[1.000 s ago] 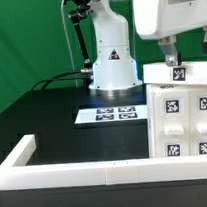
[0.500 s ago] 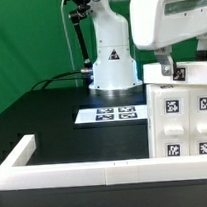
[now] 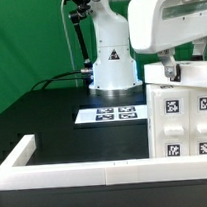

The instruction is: Assemble cabinet

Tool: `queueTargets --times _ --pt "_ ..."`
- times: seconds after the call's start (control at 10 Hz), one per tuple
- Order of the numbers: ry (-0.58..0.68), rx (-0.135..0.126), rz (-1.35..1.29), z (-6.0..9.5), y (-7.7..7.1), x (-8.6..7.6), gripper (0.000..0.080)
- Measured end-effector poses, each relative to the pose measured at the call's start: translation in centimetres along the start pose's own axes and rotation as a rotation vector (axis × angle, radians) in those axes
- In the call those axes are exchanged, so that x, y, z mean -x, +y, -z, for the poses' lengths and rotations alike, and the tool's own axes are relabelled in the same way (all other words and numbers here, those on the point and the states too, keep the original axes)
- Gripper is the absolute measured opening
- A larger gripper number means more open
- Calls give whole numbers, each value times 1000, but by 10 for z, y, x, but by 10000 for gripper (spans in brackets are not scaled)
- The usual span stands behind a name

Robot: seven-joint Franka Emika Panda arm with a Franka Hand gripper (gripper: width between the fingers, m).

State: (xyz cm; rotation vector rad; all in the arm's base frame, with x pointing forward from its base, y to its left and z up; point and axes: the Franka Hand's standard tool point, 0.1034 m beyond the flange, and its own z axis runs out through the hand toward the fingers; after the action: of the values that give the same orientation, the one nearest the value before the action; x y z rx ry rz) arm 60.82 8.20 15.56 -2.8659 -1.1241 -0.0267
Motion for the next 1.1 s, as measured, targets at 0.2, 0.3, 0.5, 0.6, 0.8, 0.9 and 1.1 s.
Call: queueTargets --times 0.2,0.3,0.5,0.6,0.8,0.9,1.1 --pt "1 -1 -75 0 0 0 554" --pt "0 -1 -156 0 0 0 554" --pt "13 -7 -327 0 0 0 554" --pt "35 -6 -452 -1 0 0 554" --pt "73 -12 -712 -1 0 0 555" --pt "100 -14 -833 -1 -1 0 556" --pt "114 -25 -1072 -1 -2 -1 556"
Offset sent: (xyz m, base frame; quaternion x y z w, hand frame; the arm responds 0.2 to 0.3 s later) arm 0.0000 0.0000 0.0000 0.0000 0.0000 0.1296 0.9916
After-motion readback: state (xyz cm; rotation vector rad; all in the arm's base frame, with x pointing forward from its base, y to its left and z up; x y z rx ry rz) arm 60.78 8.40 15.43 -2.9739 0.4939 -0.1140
